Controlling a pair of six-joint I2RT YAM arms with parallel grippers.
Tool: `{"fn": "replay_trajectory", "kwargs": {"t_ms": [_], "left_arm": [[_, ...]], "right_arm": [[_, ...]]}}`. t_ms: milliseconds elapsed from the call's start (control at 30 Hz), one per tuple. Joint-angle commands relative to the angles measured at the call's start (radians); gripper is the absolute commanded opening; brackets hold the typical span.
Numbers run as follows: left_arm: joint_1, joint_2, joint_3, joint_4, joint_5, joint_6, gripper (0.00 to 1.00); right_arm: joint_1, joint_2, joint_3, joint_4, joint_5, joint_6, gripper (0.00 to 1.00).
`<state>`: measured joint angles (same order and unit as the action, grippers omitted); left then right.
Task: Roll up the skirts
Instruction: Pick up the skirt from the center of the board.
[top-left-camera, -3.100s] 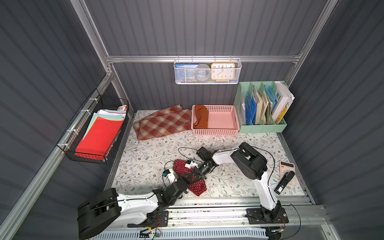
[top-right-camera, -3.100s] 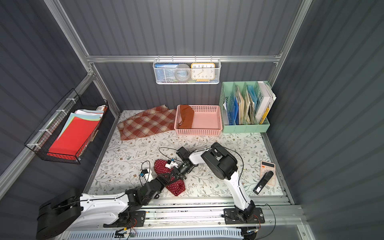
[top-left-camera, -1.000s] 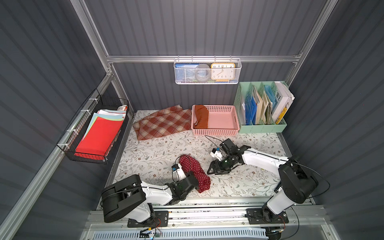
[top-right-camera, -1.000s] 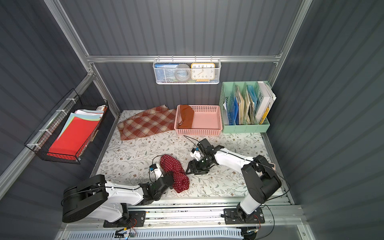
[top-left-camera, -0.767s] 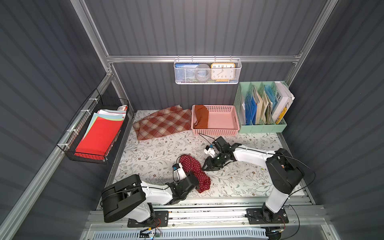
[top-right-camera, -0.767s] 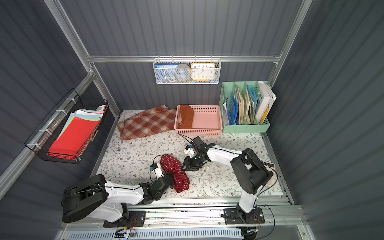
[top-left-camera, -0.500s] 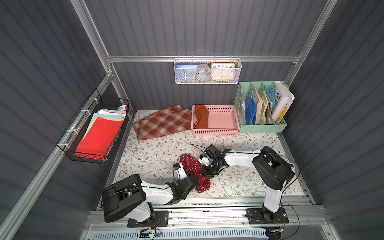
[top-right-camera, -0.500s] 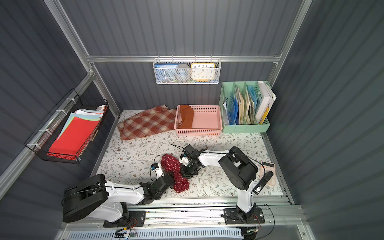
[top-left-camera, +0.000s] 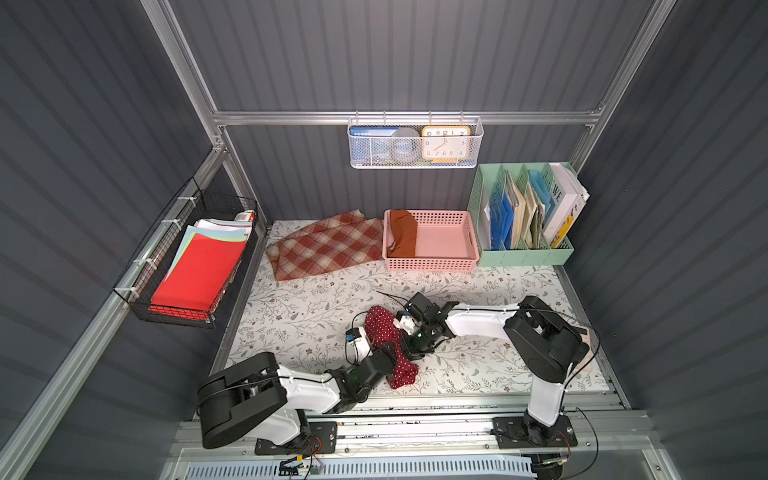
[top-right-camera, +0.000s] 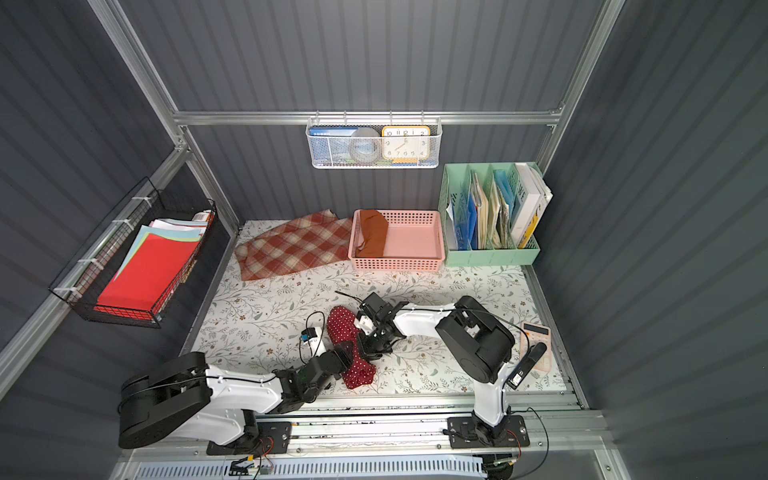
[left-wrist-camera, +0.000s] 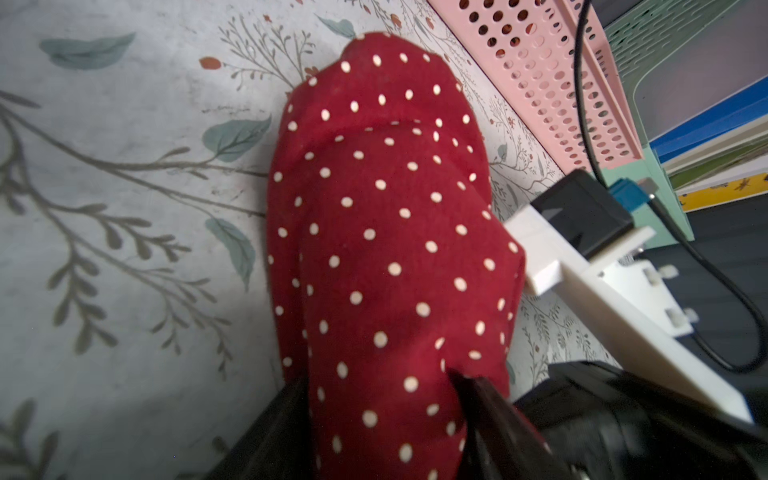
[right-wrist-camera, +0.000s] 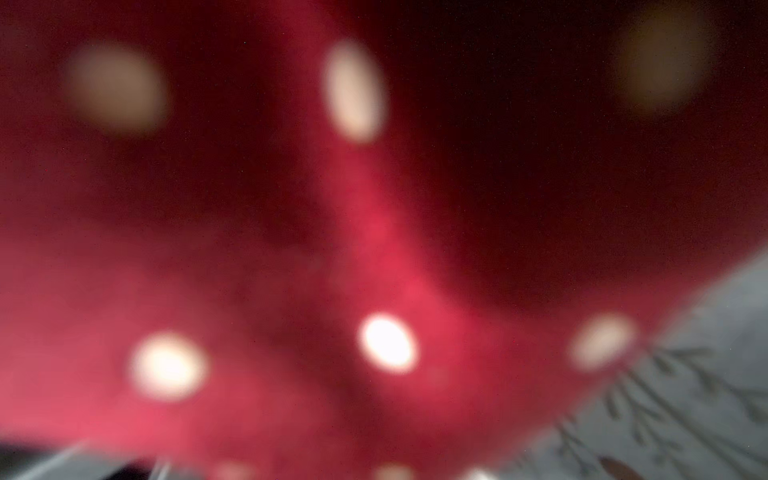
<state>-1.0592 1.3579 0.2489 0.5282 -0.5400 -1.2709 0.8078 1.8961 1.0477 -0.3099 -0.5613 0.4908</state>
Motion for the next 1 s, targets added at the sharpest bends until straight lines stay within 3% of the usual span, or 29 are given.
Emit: {"fn": "replay_trajectory", "kwargs": {"t_ms": [0, 367, 700, 767, 833, 967], "left_arm": [[-0.006, -0.082, -0.045, -0.044, 0.041, 0.028, 0.63], [-0.006, -0.132, -0.096, 0.041, 0.08, 0.024, 0.68], [-0.005, -0.492, -0.113, -0.342, -0.016, 0.021, 0.83], [-0.005, -0.49, -0.112, -0.358, -0.016, 0.021, 0.87], [-0.005, -0.455, -0.131, -0.297, 0.009, 0.026, 0.99], [-0.005, -0.35, -0.058, -0.412, 0.06, 0.036, 1.0]], "right_arm": [[0.03, 0.117, -0.042, -0.041, 0.113, 0.011, 0.01], [0.031, 0.13, -0.021, -0.073, 0.123, 0.006, 0.0], [0.034, 0.139, -0.01, -0.085, 0.127, -0.007, 0.0], [0.036, 0.138, -0.009, -0.086, 0.129, -0.008, 0.0], [0.036, 0.135, -0.01, -0.087, 0.131, -0.006, 0.0], [0.036, 0.116, -0.024, -0.09, 0.141, -0.005, 0.0]]}}
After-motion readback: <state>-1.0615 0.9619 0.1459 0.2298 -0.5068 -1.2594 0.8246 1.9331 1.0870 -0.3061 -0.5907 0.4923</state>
